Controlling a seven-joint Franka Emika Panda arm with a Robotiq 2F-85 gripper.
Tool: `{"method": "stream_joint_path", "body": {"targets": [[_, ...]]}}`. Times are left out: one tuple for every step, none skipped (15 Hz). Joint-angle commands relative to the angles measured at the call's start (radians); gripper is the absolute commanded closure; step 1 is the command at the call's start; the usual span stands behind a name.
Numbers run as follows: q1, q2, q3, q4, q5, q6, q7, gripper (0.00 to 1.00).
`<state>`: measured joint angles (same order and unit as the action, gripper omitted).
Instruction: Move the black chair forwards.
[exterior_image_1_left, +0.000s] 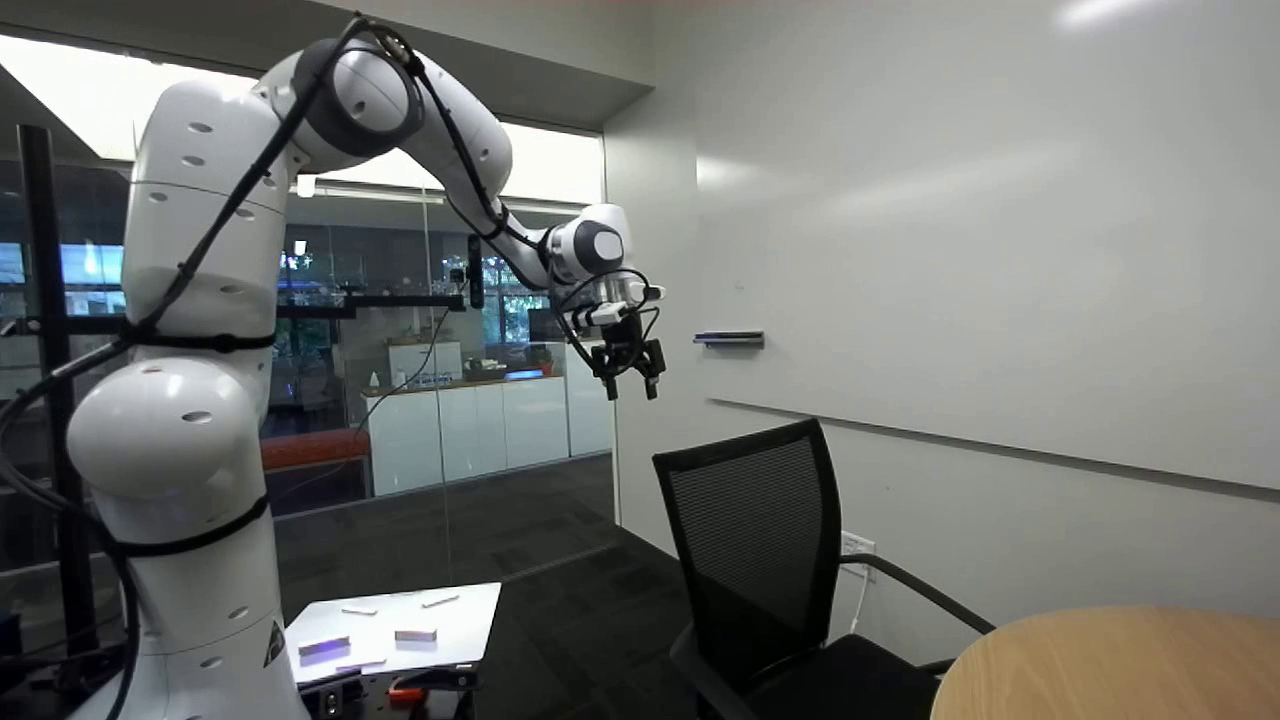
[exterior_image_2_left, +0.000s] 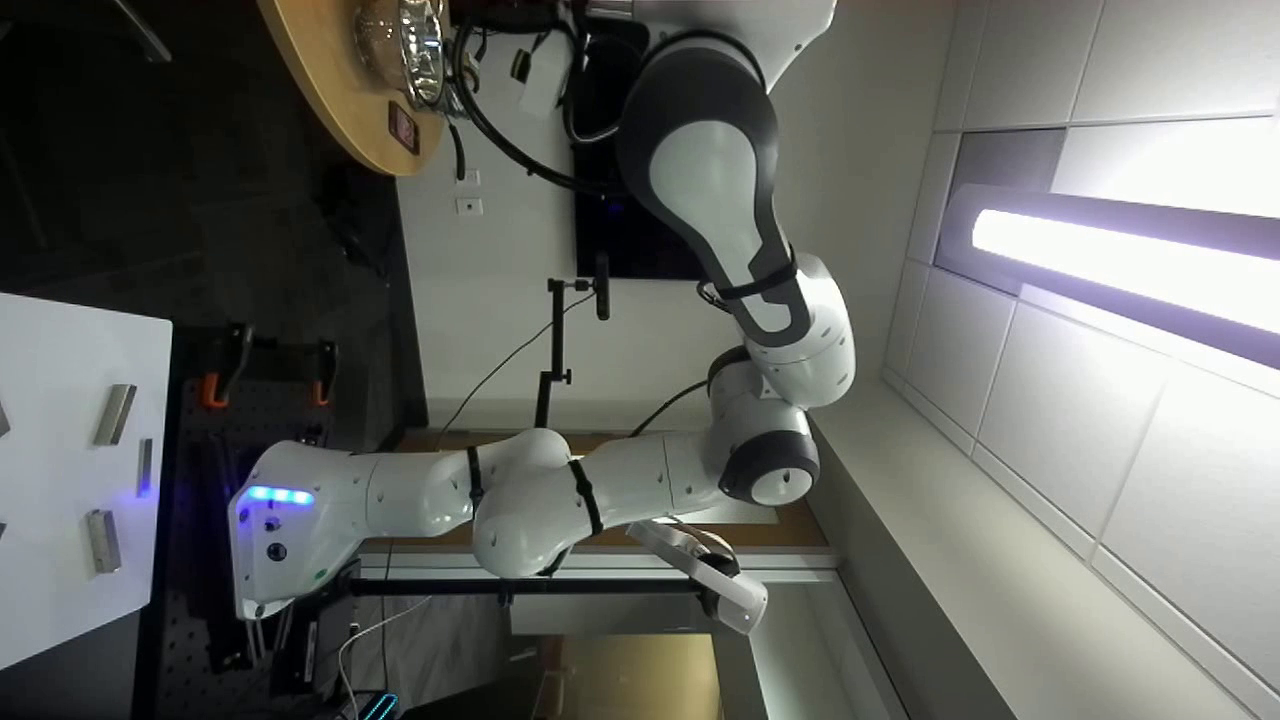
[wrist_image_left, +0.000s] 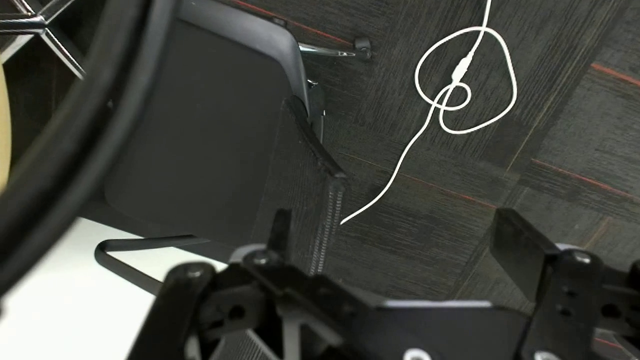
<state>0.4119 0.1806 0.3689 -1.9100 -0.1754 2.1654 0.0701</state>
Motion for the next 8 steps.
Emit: {"method": "stream_joint_path", "body": {"targets": [[0.046, 0.102, -0.005, 0.113, -0.049, -0.041, 0.057, 0.00], [0.056, 0.122, -0.008, 0.131, -0.057, -0.042, 0.058, 0.00], [0.070, 0.143, -0.015, 0.148, -0.077, -0.038, 0.069, 0.00], [0.081, 0.158, -0.020, 0.165, -0.094, -0.038, 0.075, 0.00], [0.091, 0.176, -0.024, 0.184, -0.107, -0.042, 0.077, 0.00], [0.100, 0.195, -0.030, 0.206, -0.121, -0.045, 0.085, 0.00], [0.109, 0.212, -0.035, 0.228, -0.130, -0.050, 0.085, 0.00], [0.118, 0.230, -0.042, 0.250, -0.138, -0.056, 0.085, 0.00]]}}
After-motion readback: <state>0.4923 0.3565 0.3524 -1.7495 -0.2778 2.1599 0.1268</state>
